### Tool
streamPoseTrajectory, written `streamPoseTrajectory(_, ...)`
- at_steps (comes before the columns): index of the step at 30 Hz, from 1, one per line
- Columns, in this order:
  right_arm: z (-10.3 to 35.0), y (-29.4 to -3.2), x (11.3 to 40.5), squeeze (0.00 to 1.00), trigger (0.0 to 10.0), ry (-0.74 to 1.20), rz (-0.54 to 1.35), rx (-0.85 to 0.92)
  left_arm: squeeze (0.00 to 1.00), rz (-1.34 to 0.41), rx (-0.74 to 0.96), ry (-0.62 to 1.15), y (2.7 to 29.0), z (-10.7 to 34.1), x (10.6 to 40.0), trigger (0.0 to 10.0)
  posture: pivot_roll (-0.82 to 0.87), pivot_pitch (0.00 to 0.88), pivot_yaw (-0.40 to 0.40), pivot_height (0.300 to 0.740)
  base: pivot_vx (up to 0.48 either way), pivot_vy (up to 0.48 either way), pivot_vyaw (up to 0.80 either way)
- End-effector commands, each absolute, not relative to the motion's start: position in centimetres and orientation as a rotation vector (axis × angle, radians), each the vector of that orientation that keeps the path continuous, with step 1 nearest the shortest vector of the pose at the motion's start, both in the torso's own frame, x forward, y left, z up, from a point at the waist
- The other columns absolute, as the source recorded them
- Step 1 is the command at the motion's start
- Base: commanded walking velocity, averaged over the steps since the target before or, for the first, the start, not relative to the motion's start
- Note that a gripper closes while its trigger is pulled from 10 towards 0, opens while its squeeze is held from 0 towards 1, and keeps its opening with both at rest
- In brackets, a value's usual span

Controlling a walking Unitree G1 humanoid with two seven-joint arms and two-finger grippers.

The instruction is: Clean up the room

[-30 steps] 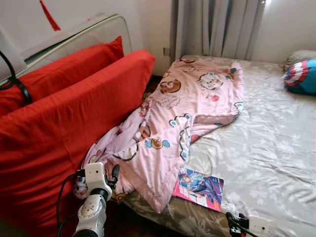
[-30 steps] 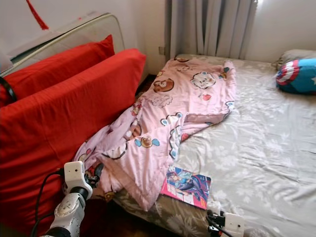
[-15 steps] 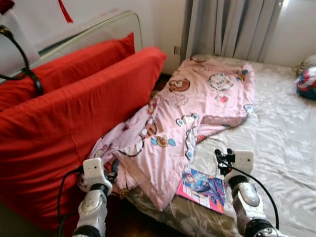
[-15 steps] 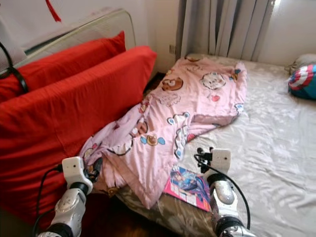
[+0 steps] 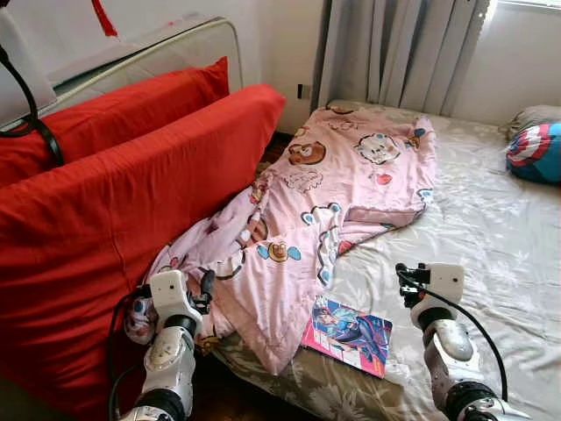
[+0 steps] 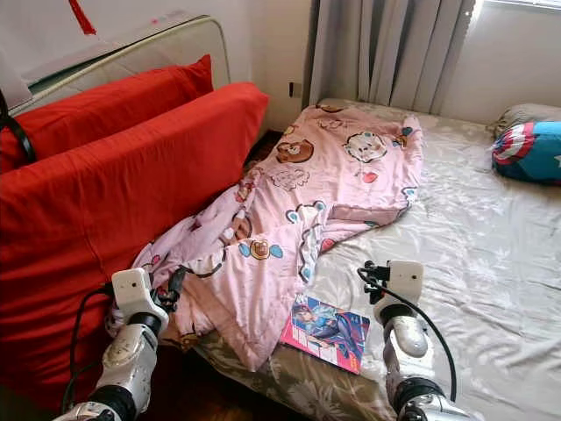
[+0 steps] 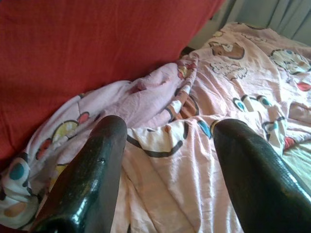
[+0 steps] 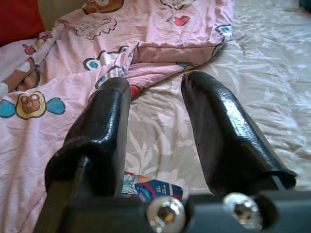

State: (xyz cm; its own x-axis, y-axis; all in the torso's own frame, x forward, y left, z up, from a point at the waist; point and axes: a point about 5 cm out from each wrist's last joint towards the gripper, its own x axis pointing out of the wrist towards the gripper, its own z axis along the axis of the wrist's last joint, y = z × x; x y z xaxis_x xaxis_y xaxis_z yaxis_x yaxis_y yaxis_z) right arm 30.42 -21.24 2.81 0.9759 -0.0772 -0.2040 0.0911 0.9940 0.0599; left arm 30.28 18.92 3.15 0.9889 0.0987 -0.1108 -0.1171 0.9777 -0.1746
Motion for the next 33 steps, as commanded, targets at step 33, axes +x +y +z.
streamPoseTrajectory(33, 5.1, -22.5, 27.0, 0.00, 10.0, -0.072, -0.107, 0.002, 0.00, 0.054, -0.095, -0.074, 19.2, 4.6, 27.0, 10.0, -0.08, 0.118, -0.042, 0.740, 0.000, 0.000, 0.00)
